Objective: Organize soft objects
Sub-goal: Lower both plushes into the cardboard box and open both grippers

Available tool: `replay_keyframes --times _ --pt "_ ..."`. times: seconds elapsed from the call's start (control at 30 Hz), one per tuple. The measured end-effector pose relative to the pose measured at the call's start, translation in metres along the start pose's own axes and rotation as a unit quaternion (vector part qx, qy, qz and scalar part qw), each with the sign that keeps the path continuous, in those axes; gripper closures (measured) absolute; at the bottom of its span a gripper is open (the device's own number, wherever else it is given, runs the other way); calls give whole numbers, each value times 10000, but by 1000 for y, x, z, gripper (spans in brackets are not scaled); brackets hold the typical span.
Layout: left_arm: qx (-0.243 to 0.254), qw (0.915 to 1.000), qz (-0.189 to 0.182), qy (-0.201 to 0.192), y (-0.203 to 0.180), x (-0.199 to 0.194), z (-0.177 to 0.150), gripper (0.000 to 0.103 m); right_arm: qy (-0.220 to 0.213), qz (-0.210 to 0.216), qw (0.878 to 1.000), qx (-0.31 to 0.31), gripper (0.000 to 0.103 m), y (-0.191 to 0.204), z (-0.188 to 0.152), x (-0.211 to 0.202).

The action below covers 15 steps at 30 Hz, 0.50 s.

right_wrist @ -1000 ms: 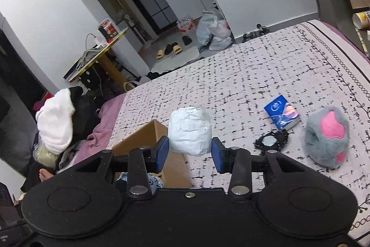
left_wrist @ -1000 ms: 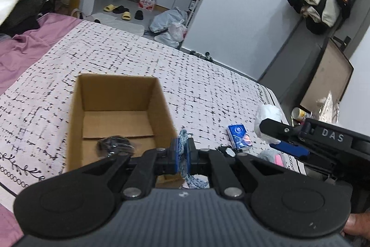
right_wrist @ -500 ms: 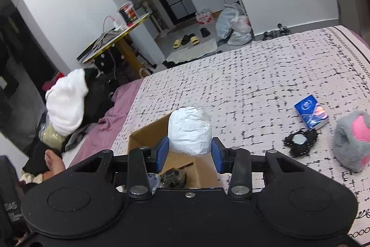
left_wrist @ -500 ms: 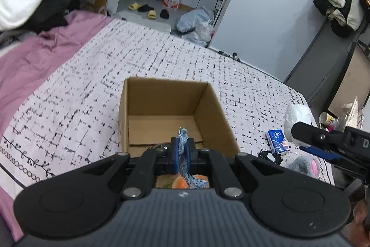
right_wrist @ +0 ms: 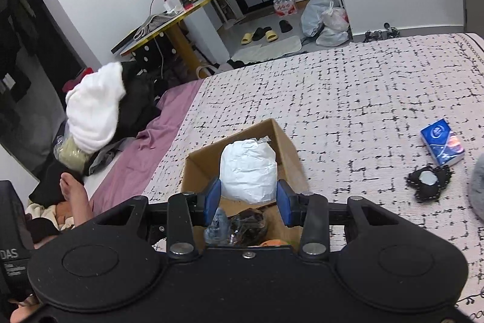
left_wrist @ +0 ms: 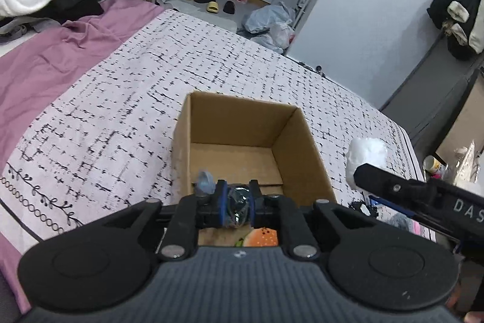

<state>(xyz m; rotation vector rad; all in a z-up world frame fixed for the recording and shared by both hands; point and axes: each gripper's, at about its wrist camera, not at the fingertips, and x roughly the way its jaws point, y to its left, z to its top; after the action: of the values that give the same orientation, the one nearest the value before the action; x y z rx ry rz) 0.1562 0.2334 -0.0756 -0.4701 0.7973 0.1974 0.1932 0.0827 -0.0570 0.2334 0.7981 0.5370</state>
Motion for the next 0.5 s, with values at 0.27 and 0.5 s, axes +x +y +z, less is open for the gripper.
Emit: replay_keyframes --times 0.27,0.5 --pt "-278 9996 29 -91 14 -9 7 60 219 -32 9997 -34 53 6 -3 12" --pt "-170 9996 37 -200 7 -15 9 45 230 -183 9995 135 41 -14 -5 -3"
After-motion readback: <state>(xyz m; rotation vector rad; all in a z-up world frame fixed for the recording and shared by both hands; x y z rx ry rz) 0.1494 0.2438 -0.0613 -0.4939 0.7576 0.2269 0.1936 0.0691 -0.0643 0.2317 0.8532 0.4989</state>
